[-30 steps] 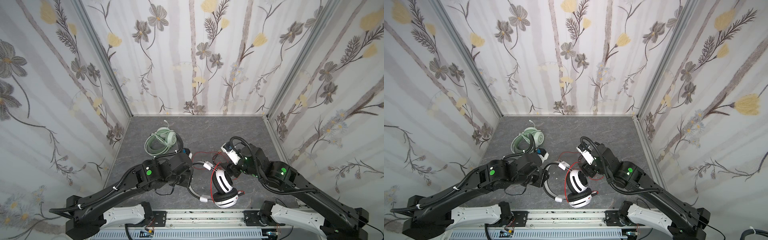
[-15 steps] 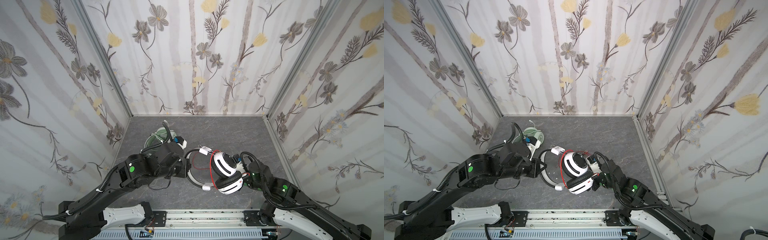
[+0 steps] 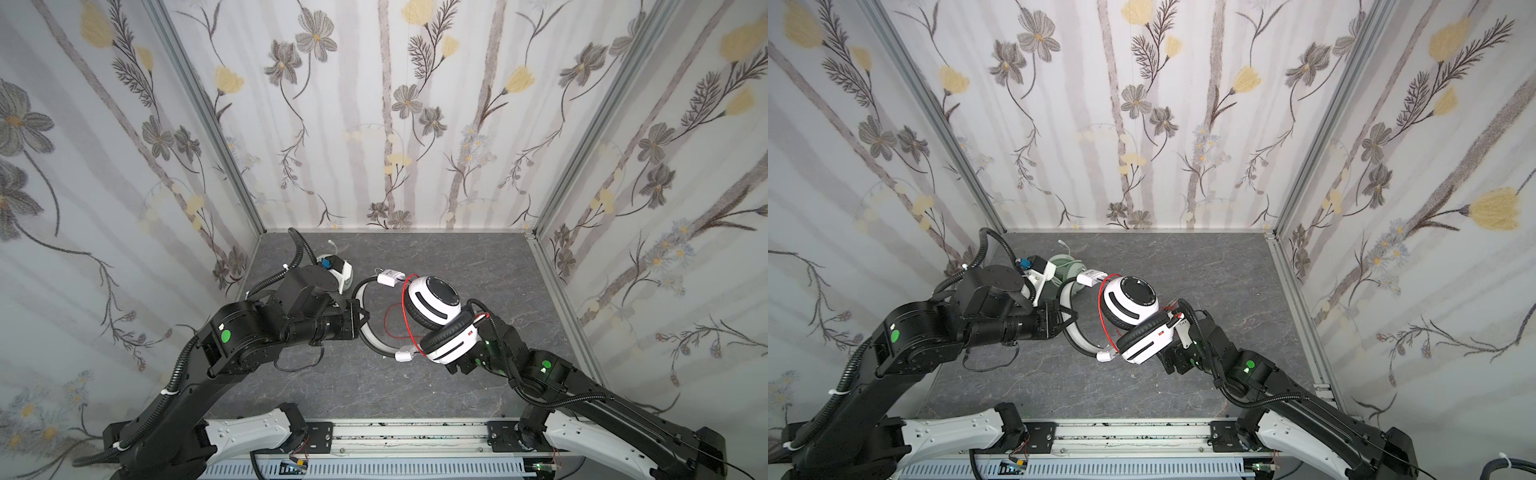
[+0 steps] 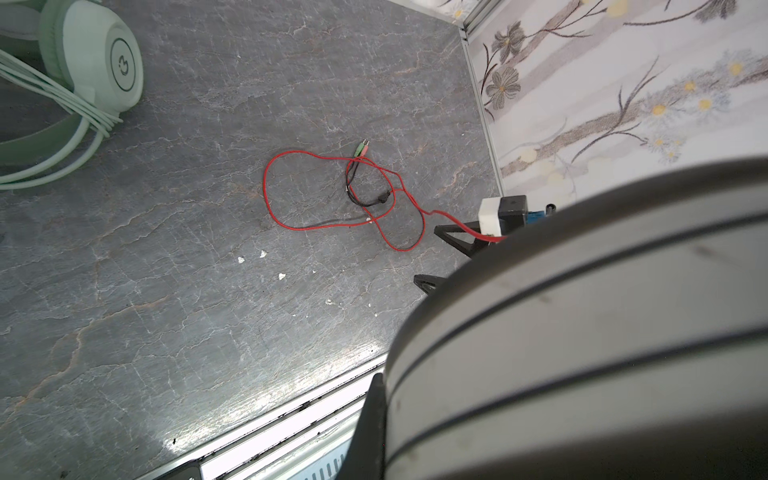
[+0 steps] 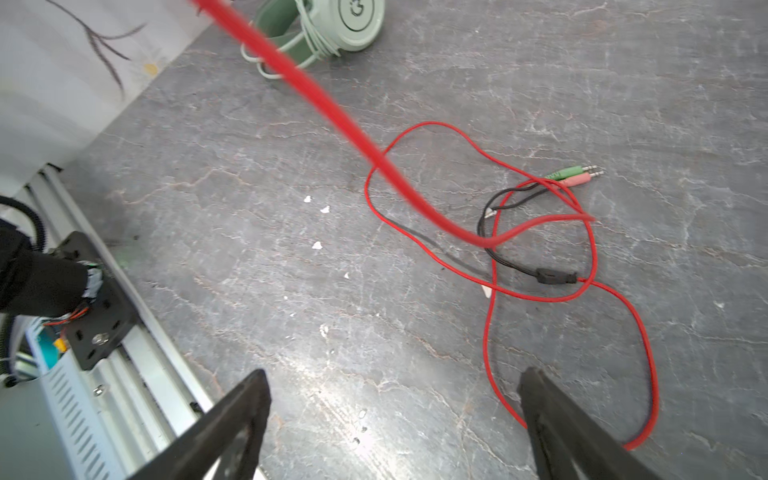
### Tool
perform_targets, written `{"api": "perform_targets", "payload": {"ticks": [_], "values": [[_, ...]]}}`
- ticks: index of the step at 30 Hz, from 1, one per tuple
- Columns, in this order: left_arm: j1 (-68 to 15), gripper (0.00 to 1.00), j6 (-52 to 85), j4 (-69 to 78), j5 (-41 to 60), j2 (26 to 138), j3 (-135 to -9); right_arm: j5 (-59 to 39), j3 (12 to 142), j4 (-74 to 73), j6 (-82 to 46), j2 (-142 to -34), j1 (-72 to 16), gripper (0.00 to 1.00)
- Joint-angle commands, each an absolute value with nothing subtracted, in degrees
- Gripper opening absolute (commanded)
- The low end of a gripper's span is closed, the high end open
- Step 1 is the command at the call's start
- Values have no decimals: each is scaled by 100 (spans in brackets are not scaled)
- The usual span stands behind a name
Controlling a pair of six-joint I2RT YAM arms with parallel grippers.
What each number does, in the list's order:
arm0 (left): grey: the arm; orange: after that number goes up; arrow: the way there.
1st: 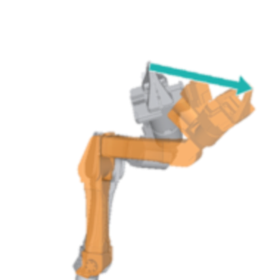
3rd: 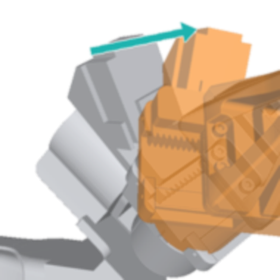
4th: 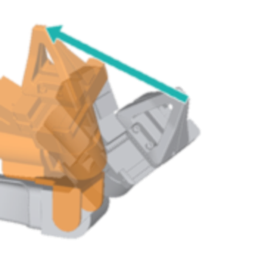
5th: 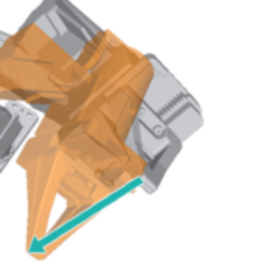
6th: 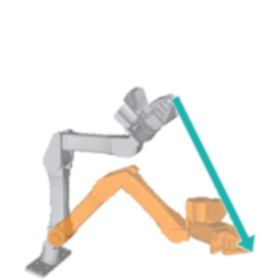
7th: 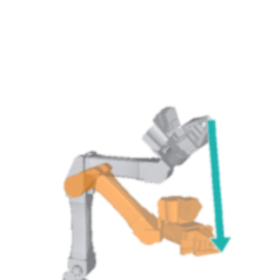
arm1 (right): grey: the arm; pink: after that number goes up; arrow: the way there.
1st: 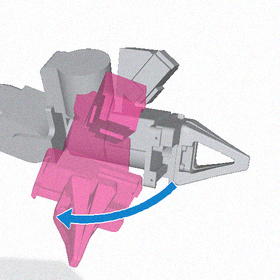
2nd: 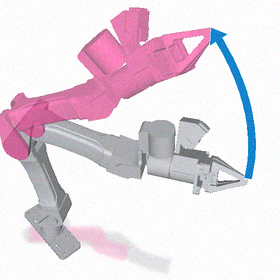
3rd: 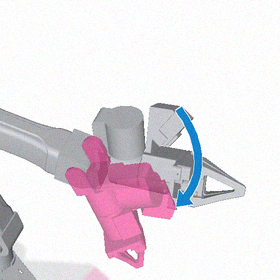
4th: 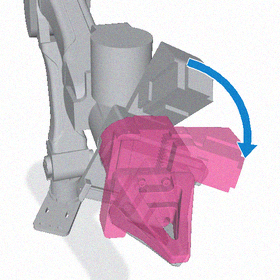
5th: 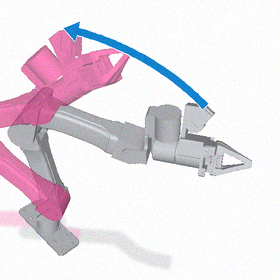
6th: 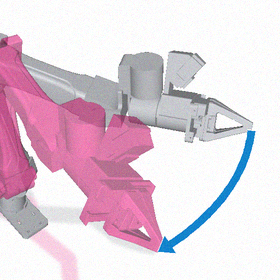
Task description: Wrap the headphones
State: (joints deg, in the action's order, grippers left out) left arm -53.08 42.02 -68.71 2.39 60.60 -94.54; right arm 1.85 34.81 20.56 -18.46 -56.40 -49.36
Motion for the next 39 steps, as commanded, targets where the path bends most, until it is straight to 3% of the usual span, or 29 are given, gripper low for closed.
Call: {"api": "perform_targets", "payload": {"ticks": [1,12,20,24,27,29,39], "values": [[-5212,0,4185,-7048,257,5982,-9685,433,3603,1561,-1904,-5858,-4919,92],[-5113,0,4144,-7453,210,5858,-10184,-510,3943,718,-990,-6799,-4518,78],[-5106,0,4205,-7565,220,5611,-10351,-148,3832,-225,-352,-7223,-4518,69],[-5104,0,4253,-7620,209,5477,-10324,-443,3909,-523,-64,-7486,-4518,45],[-5104,0,4271,-7625,169,5424,-10288,-997,3796,-813,-130,-7460,-4535,12],[-5099,0,4287,-7606,133,5390,-10289,-1222,3649,-974,-306,-7334,-4568,1],[-5102,0,4802,-7168,-148,4808,-9928,-1019,3438,-115,-856,-6854,-5182,0]]}}
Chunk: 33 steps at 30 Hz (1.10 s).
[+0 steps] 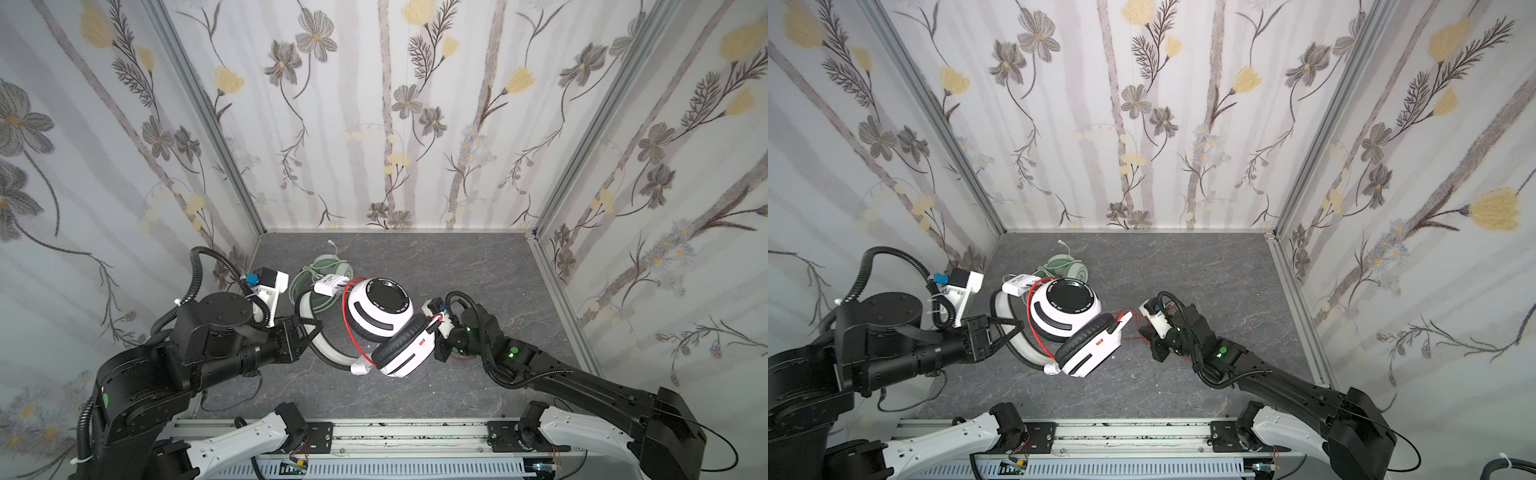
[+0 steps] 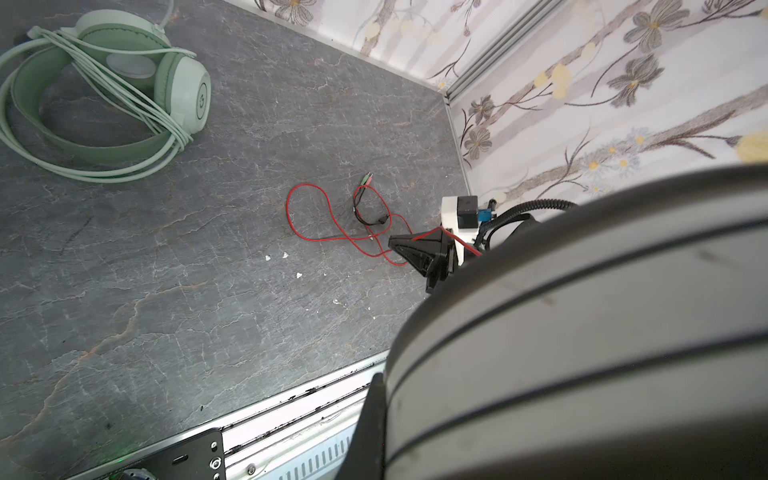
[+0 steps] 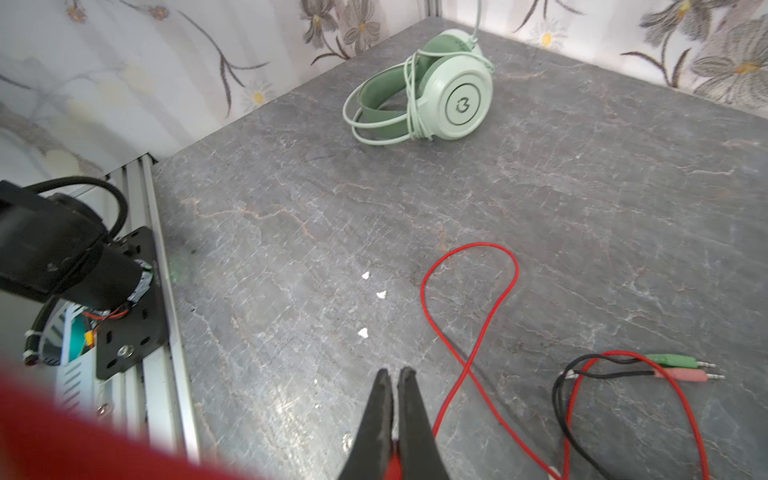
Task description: Wrap the headphones
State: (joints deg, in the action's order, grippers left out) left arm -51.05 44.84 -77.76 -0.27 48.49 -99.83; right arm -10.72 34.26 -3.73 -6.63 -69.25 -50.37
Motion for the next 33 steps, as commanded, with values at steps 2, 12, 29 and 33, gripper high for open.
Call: {"api": "perform_targets", "payload": {"ticks": [2,12,29,33], "values": [[-5099,0,4878,-7170,-226,4793,-9873,-876,3491,177,-991,-6795,-5432,0],[-5099,0,4966,-6744,-934,5125,-9834,-20,3492,1123,-2161,-6393,-6807,0],[-4108,0,4491,-6296,267,6226,-9907,1120,4533,2418,-2698,-6033,-8127,0],[-3823,0,4474,-6206,500,6284,-9679,1487,4893,2968,-2636,-6007,-8318,0]]}}
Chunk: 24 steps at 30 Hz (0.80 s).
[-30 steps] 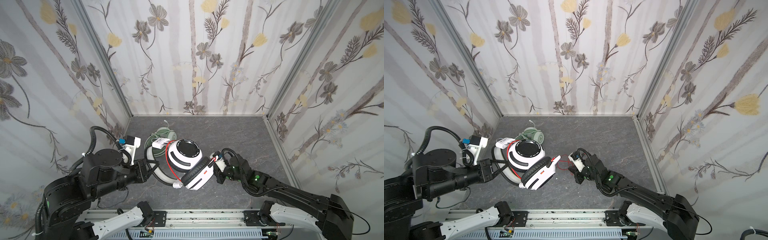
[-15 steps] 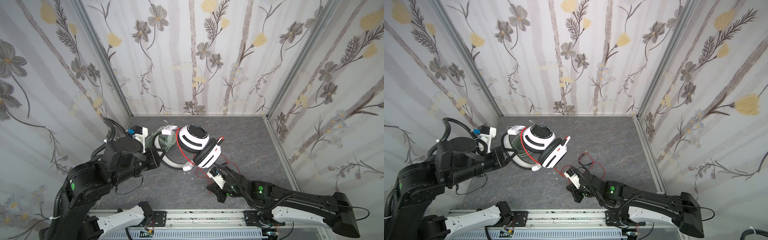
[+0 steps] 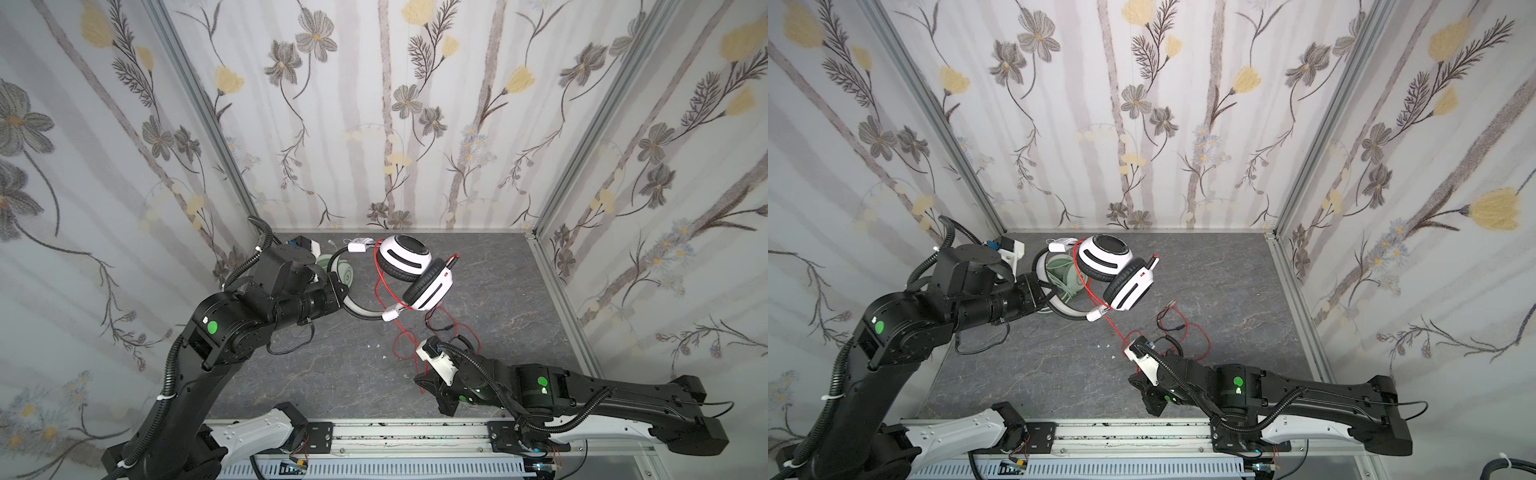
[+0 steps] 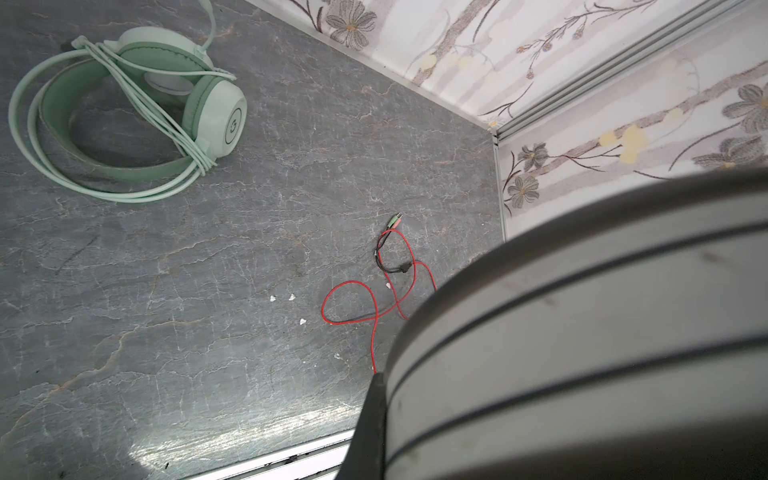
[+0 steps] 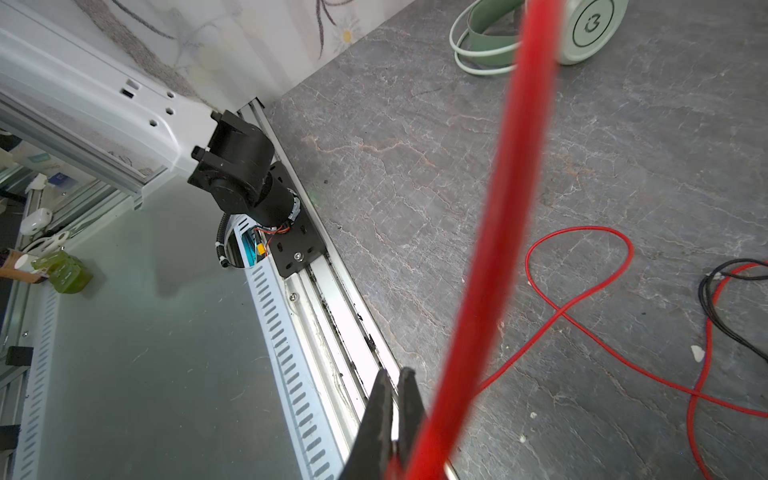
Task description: Wrap the headphones
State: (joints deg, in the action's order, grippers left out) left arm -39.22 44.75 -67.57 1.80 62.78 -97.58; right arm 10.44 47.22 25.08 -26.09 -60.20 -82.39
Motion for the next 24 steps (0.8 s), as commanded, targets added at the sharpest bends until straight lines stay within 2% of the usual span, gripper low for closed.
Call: {"api": "perform_targets", "payload": {"ticks": [1,9,17,24], "values": [[-3771,0,4465,-6181,537,6276,-9593,1577,4977,3107,-2638,-6002,-8360,0],[-3443,0,4437,-6130,671,6210,-8895,2353,5538,3961,-2826,-5973,-8892,0],[-3296,0,4456,-6388,162,6151,-8460,3014,6146,4570,-2783,-6446,-9425,0],[-3280,0,4430,-6616,-224,6152,-8108,3335,6763,5092,-2357,-6867,-9452,0]]}}
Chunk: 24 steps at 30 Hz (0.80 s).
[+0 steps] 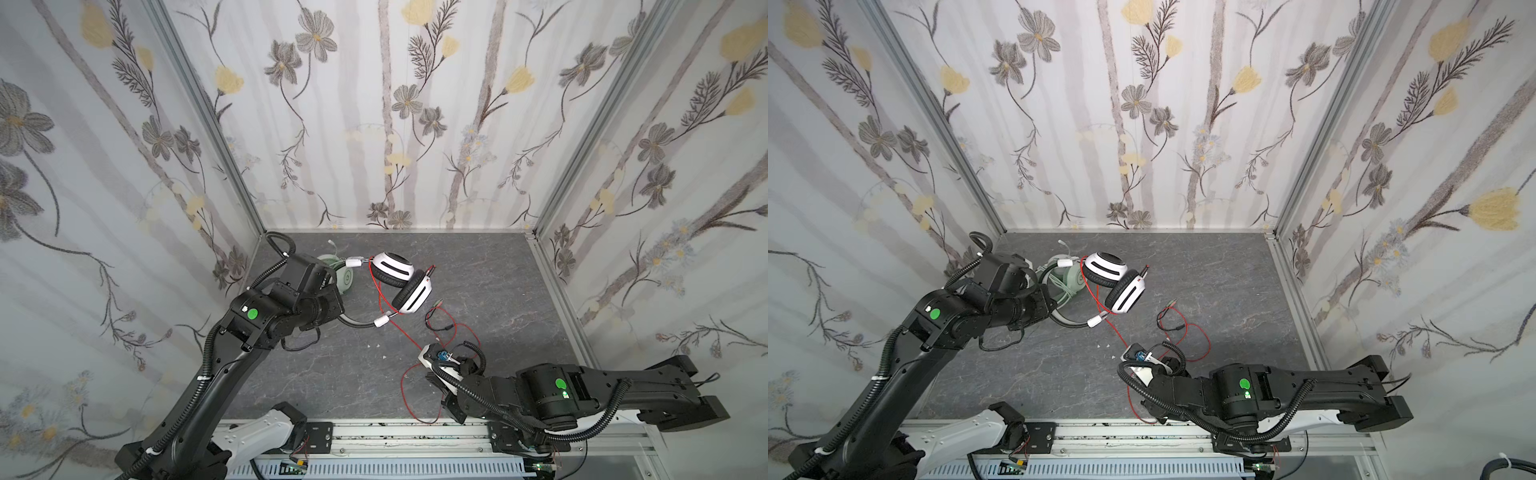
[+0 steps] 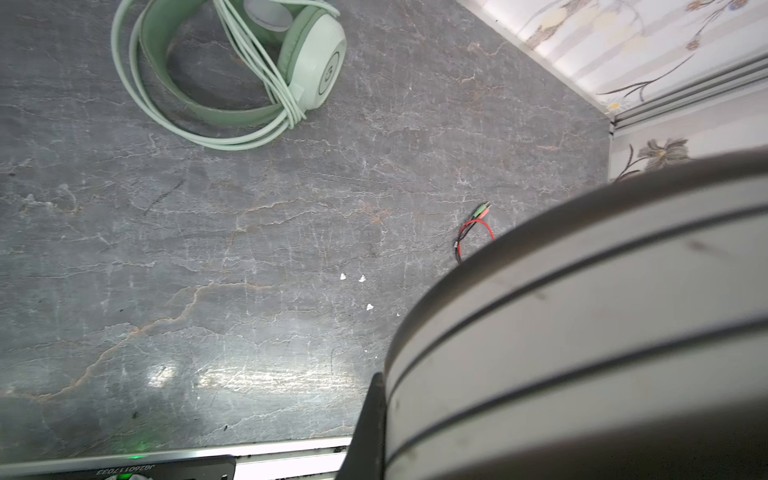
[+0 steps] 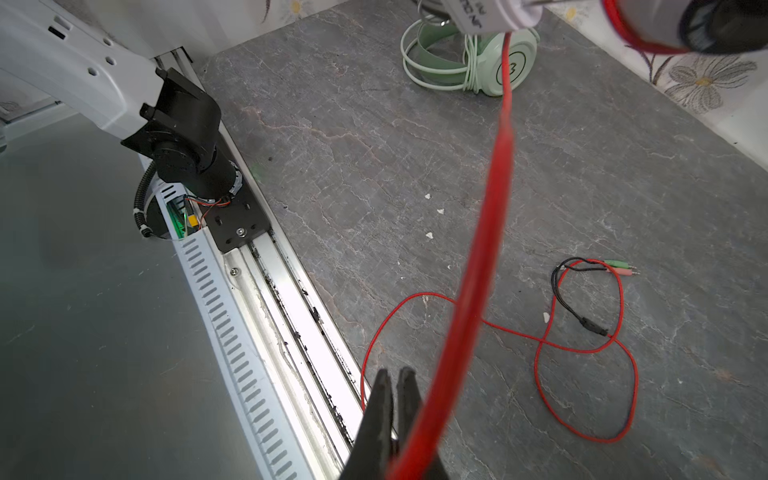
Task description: Wrap the headphones
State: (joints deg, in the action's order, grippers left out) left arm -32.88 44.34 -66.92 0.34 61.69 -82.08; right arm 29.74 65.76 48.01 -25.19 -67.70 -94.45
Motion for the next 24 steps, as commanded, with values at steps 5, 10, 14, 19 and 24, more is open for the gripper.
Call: {"api": "perform_targets", "payload": {"ticks": [5,10,14,19,24], "values": [[-3287,0,4398,-6708,-411,6056,-7917,3660,7101,5403,-2024,-6959,-9459,0],[-3281,0,4276,-7015,-677,6044,-7854,4167,7370,5746,-1779,-7135,-9457,0],[-3281,0,4212,-6957,-659,5935,-7663,4575,7637,6101,-1707,-7311,-9464,2],[-3295,0,4053,-6873,-404,6018,-7554,4993,7977,6168,-1295,-7507,-9461,3],[-3357,0,3873,-6829,-181,6004,-7531,5459,8347,6267,-781,-7770,-9228,5]]}}
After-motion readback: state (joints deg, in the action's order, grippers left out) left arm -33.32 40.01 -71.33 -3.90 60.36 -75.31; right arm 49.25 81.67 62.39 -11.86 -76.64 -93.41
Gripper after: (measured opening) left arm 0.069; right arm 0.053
